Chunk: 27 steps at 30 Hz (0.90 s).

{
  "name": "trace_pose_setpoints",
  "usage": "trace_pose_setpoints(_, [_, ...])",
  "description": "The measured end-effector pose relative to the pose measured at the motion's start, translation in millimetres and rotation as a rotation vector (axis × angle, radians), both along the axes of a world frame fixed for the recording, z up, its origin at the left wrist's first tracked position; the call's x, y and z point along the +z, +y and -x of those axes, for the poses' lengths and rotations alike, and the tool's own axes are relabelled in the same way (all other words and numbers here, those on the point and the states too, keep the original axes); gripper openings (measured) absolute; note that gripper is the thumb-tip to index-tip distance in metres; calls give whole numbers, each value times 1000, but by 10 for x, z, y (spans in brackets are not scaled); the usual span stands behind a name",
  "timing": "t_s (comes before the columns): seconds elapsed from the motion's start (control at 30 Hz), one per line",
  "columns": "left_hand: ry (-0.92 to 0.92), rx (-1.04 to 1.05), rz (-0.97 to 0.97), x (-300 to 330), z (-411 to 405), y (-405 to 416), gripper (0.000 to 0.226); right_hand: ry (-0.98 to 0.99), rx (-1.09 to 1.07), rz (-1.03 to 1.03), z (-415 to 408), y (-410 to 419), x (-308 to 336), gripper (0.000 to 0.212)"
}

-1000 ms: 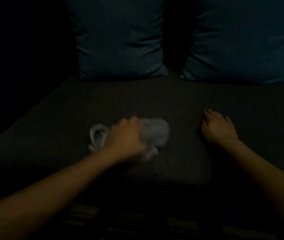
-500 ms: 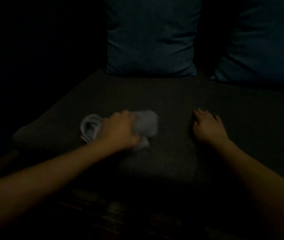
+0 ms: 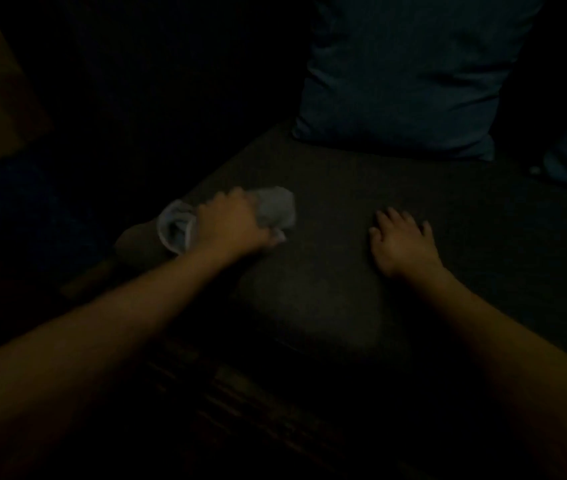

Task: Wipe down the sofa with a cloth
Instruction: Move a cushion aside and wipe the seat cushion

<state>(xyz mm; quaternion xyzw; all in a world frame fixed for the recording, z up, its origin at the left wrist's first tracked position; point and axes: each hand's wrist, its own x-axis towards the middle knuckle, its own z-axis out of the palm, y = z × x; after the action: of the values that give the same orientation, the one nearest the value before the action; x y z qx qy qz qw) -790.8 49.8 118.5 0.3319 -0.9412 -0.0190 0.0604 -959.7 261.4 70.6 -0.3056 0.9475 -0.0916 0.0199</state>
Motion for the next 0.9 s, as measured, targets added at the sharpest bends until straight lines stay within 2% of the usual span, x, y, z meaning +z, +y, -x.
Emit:
trace_pose_setpoints(0.07, [44, -291, -122, -34, -312, 462, 62, 3, -30, -39, 45, -23, -40, 54])
trace_pose_setpoints(0.13, [-39, -646, -300, 59, -698, 922, 51, -9, -38, -59, 60, -44, -38, 54])
trace_pose_setpoints(0.17, [-109, -723, -357, 112, -774, 982, 51, -5, -41, -59, 64, -45, -41, 54])
trace_pose_setpoints(0.2, [-77, -738, -389, 194, -740, 886, 51, -1, -45, -61, 62, -50, -38, 54])
trace_pose_setpoints(0.27, [122, -591, -291, 277, -421, 397, 54, -2, -51, -65, 45, -56, -47, 54])
trace_pose_setpoints(0.3, [172, -463, -165, 312, -251, 69, 58, 2, -48, -69, 38, -52, -56, 54])
trace_pose_setpoints(0.37, [89, -114, 17, 304, -74, -563, 67, 8, -44, -67, 28, -39, -54, 54])
trace_pose_setpoints(0.43, [-14, 153, -17, 128, -45, -738, 72, 5, -48, -65, 11, -32, -38, 54])
trace_pose_setpoints(0.47, [-18, 191, -28, 46, -59, -584, 72, 10, -46, -68, 1, -36, -43, 54])
trace_pose_setpoints(0.53, [25, 53, -15, -38, -119, -60, 62, 20, -51, -69, 20, -42, -35, 55])
trace_pose_setpoints(0.63, [-9, -431, -95, -12, -454, 912, 56, 7, -58, -87, 30, -54, -61, 55])
trace_pose_setpoints(0.7, [-15, -569, -110, 139, -423, 1013, 53, -18, -28, -121, 59, -60, -67, 56])
trace_pose_setpoints(0.77, [55, -443, 58, 280, -110, 675, 52, -62, 45, -179, 141, -8, -20, 56])
trace_pose_setpoints(0.83, [58, -220, 187, 332, 184, 139, 59, -104, 137, -227, 262, 161, 65, 56])
trace_pose_setpoints(0.9, [-6, 22, 65, 215, 343, -152, 66, -89, 172, -213, 327, 375, 89, 55])
